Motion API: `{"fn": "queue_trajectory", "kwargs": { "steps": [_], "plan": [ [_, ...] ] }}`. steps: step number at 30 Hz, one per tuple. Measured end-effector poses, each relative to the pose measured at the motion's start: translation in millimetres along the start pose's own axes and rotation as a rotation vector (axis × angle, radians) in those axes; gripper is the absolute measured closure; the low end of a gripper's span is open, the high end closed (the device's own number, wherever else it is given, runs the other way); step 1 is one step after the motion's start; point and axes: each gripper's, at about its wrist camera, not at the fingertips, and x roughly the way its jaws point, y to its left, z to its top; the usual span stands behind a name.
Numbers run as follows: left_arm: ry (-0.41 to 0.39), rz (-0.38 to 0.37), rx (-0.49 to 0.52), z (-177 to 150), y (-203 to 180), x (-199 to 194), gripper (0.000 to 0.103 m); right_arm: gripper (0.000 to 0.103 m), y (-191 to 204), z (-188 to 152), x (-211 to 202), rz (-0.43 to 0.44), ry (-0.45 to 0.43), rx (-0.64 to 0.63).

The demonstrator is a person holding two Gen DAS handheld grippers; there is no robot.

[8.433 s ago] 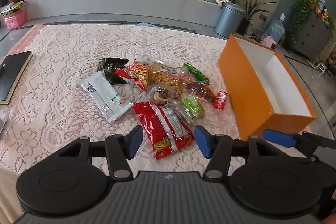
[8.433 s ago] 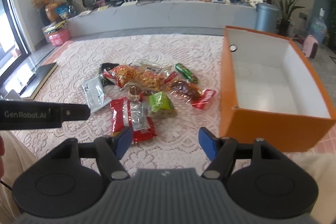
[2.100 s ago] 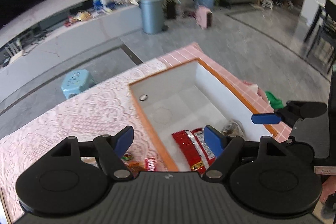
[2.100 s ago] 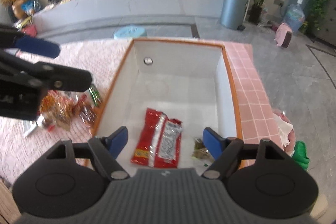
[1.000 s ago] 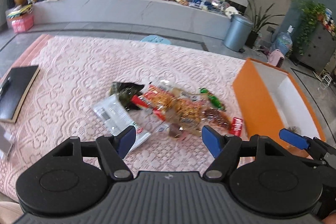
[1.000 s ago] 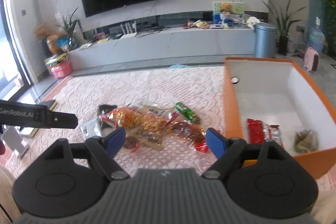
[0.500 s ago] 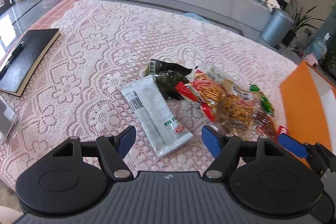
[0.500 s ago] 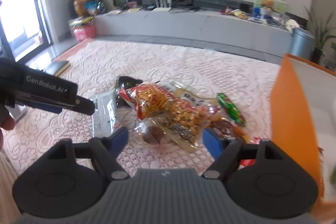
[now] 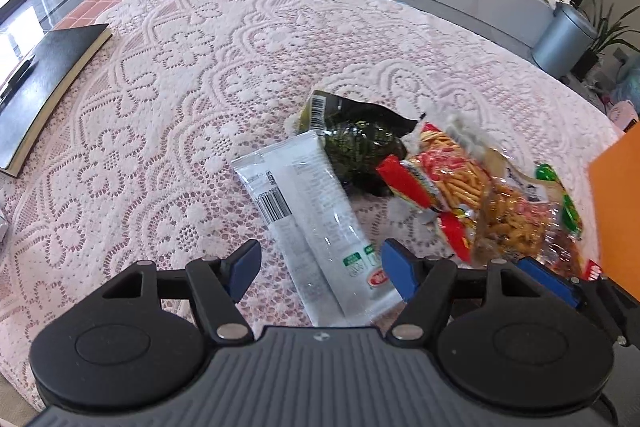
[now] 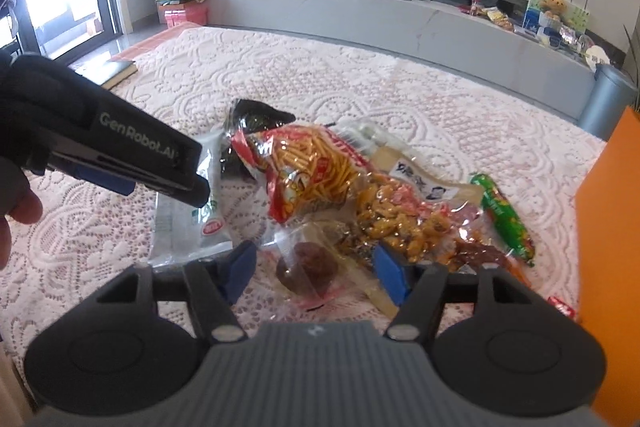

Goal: Organize snacks
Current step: 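Grasp the clear bag of brown snack with the right tool while the left tool grasps the white packet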

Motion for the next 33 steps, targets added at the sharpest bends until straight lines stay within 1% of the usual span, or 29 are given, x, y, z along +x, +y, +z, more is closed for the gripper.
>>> {"fn": "queue_trajectory", "kwargs": {
  "steps": [2, 5, 8, 11, 14, 15, 16, 18, 24, 28, 33],
  "plan": [
    [0.000, 0.004, -0.009, 0.7, 0.7, 4.1, 0.022, 0.048, -0.9, 0.0, 4.1, 0.006, 0.004, 0.010],
    [0.005, 0.005, -0.022, 2.0, -0.4, 9.8, 0.021, 0.052, -3.2, -1.7, 4.1, 0.014, 0.004, 0.023],
    [0.004, 0.014, -0.033, 3.1, -4.5, 14.0, 0.017, 0.053, -3.9, -2.0, 3.1, 0.021, 0.005, 0.033],
    [0.009, 0.036, -0.044, 4.0, -9.5, 19.5, 0.017, 0.053, -3.4, -3.1, 2.2, 0.020, 0.004, 0.034],
    [0.013, 0.071, -0.060, 4.0, -13.4, 26.2, 0.018, 0.053, -5.8, -3.2, 2.4, 0.026, 0.004, 0.053],
    [0.000, 0.088, -0.053, 3.6, -15.3, 26.5, 0.018, 0.053, -6.8, -3.4, 2.4, 0.029, 0.004, 0.061],
    [-0.006, 0.098, -0.043, 2.8, -17.0, 27.0, 0.020, 0.053, -8.2, -3.5, 2.1, 0.033, 0.005, 0.070],
    [-0.013, 0.114, -0.022, 1.5, -19.0, 27.5, 0.029, 0.053, -11.5, -3.9, 2.0, 0.042, 0.007, 0.093],
    [-0.032, 0.089, -0.005, -2.4, -14.7, 23.2, 0.038, 0.054, -16.4, -4.5, 0.1, 0.053, 0.012, 0.133],
    [-0.039, 0.083, 0.002, -5.7, -12.3, 13.4, 0.039, 0.056, -18.7, -5.5, -5.0, 0.057, 0.010, 0.150],
    [-0.034, 0.045, 0.005, -13.5, -10.1, -5.7, 0.040, 0.057, -19.6, -6.8, -13.6, 0.061, 0.016, 0.158]
  ]
}}
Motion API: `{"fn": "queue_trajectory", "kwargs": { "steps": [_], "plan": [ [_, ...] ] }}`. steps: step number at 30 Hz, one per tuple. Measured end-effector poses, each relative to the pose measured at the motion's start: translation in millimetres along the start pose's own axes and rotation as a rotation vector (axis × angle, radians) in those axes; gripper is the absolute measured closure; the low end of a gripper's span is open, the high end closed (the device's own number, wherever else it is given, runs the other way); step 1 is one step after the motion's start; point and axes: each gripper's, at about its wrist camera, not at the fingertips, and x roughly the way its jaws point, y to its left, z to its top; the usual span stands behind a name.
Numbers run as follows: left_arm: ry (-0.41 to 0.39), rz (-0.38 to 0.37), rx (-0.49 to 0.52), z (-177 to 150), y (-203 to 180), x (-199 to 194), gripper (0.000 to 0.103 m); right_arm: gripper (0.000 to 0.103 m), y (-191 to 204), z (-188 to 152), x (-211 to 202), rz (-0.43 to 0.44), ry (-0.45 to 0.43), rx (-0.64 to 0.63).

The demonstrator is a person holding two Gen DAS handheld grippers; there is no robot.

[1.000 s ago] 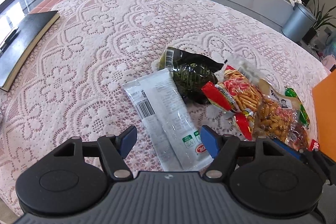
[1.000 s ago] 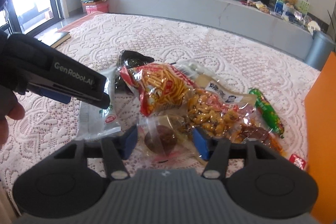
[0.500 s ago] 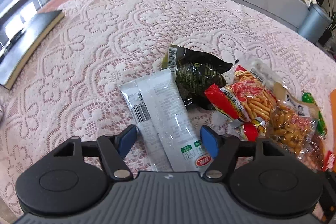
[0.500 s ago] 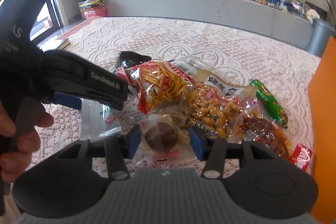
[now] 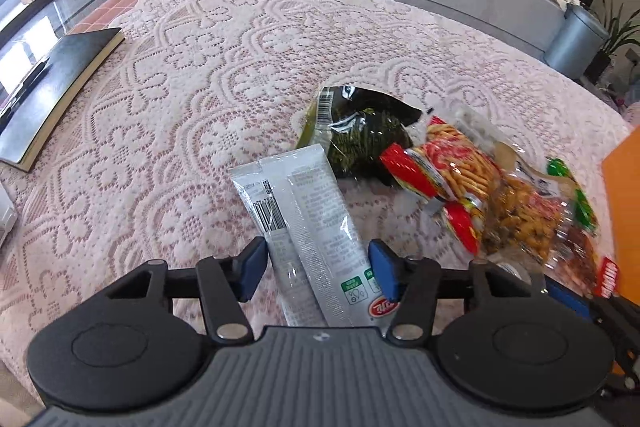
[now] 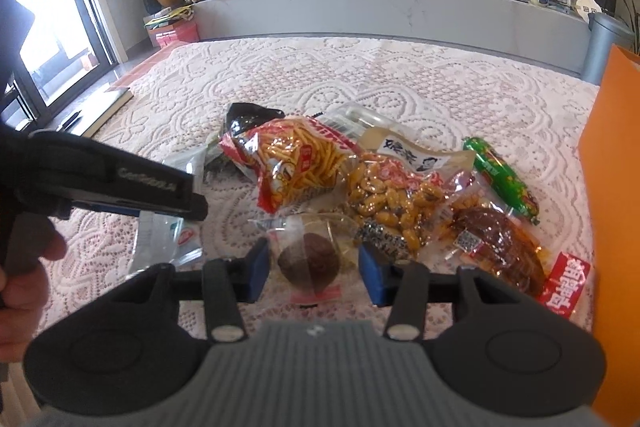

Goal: Organize snacks
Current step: 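Grasp the clear bag of brown snack with the right tool while the left tool grasps the white packet, then carry the clear bag and white packet with both tools over the orange box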

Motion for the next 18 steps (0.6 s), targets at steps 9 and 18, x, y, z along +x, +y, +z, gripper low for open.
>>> {"fn": "queue_trajectory", "kwargs": {
  "steps": [9, 18],
  "plan": [
    [-0.031, -0.098, 0.012, -12.9, -3.0, -52.8, 0.041, 0.057, 0.4, -2.3, -38.1, 0.007, -0.007, 0.031],
    [-0.100, -0.240, 0.084, -25.5, -31.4, -114.5, 0.045, 0.058, -0.4, -13.6, -109.9, -0.013, -0.066, 0.067]
  ]
}}
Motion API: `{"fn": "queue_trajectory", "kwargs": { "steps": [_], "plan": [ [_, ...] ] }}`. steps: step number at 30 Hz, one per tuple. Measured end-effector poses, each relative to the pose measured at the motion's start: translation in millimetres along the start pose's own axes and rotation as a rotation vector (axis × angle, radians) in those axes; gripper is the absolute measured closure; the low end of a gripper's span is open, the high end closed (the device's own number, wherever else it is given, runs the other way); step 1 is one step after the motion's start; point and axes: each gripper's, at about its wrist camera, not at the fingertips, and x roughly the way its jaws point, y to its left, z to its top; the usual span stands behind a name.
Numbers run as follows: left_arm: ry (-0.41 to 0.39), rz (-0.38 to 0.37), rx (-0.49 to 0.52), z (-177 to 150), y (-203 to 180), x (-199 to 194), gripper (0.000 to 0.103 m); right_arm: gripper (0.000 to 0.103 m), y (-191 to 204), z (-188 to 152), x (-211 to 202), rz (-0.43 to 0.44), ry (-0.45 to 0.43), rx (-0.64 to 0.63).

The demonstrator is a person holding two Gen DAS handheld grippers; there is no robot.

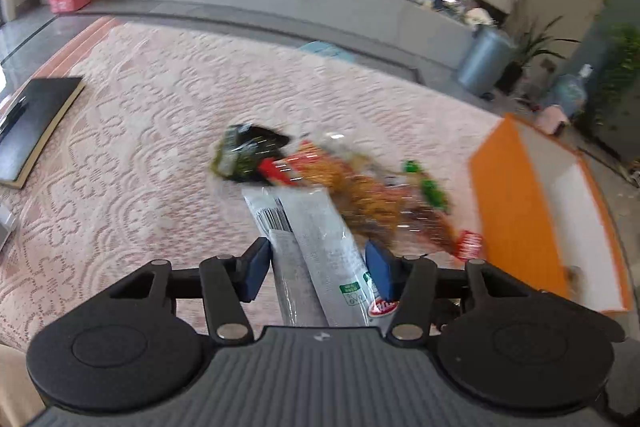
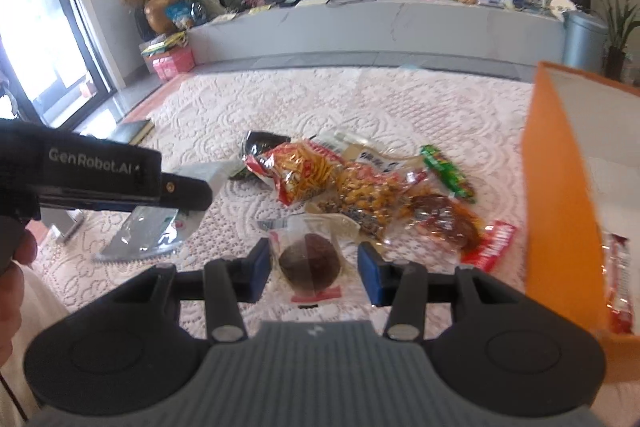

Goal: Organize snacks
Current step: 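Carry the clear bag and white packet with both tools over the orange box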

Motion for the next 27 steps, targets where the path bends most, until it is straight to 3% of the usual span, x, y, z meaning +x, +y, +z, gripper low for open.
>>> {"fn": "queue_trajectory", "kwargs": {
  "steps": [1, 2, 5, 7, 9, 11, 14, 16, 18, 21, 27],
  "plan": [
    [-0.008, -0.017, 0.011, -0.5, -6.6, -5.2, 0.053, 0.058, -2.1, -0.9, -10.9, -0.005, -0.013, 0.006],
    [-0.013, -0.033, 0.025, -0.8, -14.2, -10.4, 0.077, 0.058, -4.3, -1.9, -21.3, -0.010, -0.026, 0.011],
    [-0.011, -0.131, 0.041, -0.5, -34.5, -20.6, 0.079, 0.058, -12.7, -2.8, -51.9, -0.047, -0.066, 0.022],
    [-0.024, -0.134, 0.097, -1.7, -53.8, -21.1, 0.082, 0.058, -21.1, -2.8, -69.4, -0.070, -0.087, 0.034],
    [-0.010, -0.156, 0.128, -4.2, -70.2, -19.8, 0.093, 0.058, -30.0, -3.9, -79.7, -0.098, -0.089, 0.042],
    [0.003, -0.189, 0.145, -6.8, -82.3, -20.4, 0.093, 0.058, -40.7, -8.9, -89.2, -0.119, -0.094, 0.067],
    [0.038, -0.176, 0.177, -11.9, -94.7, -16.9, 0.087, 0.058, -56.8, -17.6, -98.7, -0.099, -0.074, 0.106],
    [0.066, -0.155, 0.181, -15.6, -93.8, -11.8, 0.077, 0.058, -66.8, -24.1, -98.2, -0.077, -0.046, 0.146],
    [0.117, -0.117, 0.226, -20.2, -90.6, -3.8, 0.059, 0.058, -73.7, -29.7, -94.7, -0.065, -0.017, 0.181],
    [0.202, -0.084, 0.278, -31.0, -80.4, 8.8, 0.051, 0.058, -79.7, -40.5, -84.3, -0.031, 0.010, 0.224],
    [0.286, -0.036, 0.412, -53.6, -69.9, 36.6, 0.045, 0.058, -81.9, -58.8, -61.8, -0.008, 0.050, 0.261]
  ]
}}
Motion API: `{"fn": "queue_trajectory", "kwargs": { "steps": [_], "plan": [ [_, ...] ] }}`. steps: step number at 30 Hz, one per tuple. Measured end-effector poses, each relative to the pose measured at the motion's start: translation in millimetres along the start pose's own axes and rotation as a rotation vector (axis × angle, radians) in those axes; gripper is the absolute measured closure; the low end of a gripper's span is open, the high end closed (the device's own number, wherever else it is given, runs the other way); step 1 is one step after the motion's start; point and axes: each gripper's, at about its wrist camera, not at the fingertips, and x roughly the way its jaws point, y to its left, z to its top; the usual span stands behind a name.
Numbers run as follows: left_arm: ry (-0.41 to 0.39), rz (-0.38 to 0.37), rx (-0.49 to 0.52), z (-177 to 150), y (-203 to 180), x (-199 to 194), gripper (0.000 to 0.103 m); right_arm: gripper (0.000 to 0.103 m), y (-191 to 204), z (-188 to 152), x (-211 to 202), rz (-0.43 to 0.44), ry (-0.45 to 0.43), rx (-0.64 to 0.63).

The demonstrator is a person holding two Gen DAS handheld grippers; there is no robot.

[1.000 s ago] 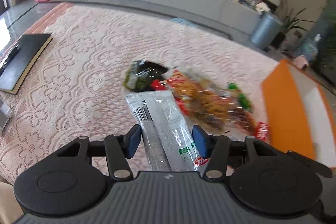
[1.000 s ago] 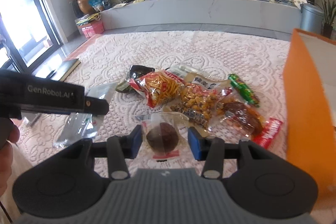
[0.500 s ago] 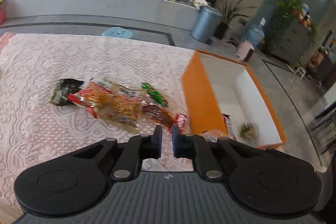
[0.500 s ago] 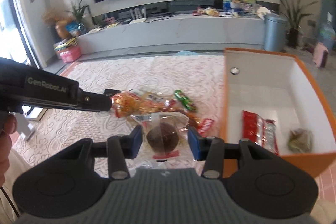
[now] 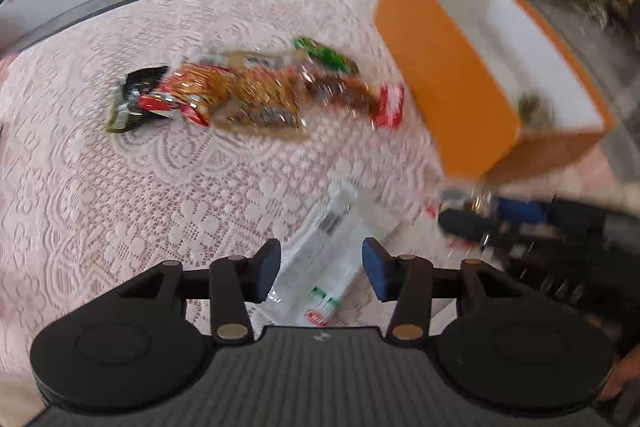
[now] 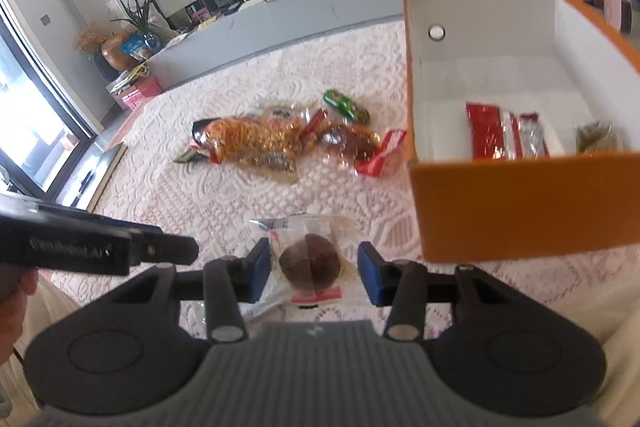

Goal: Organize snacks
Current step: 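Carry the clear bag and white packet with both tools over the orange box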

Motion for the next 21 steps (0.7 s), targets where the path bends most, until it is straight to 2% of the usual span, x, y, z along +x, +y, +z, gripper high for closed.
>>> {"fn": "queue_trajectory", "kwargs": {
  "steps": [2, 5, 9, 19, 21],
  "plan": [
    [0.013, 0.003, 0.085, -4.0, -5.4, 10.3, 0.043, 0.057, -0.8, -0.2, 1.7, -0.001, 0.008, 0.008],
    [0.010, -0.029, 0.208, -9.2, -11.4, 24.0, 0.028, 0.057, -4.0, -0.8, 4.8, -0.024, 0.018, 0.023],
    [0.023, -0.038, 0.297, -11.9, -15.3, 42.5, 0.024, 0.057, -6.9, -0.7, 7.6, -0.026, 0.022, 0.039],
    [0.085, -0.042, 0.339, -8.8, -17.5, 80.2, 0.022, 0.057, -2.9, -1.3, 11.9, -0.048, 0.031, 0.025],
    [0.081, -0.051, 0.333, -8.6, -17.3, 83.2, 0.016, 0.057, -2.5, -1.0, 13.4, -0.052, 0.035, 0.022]
  ]
}}
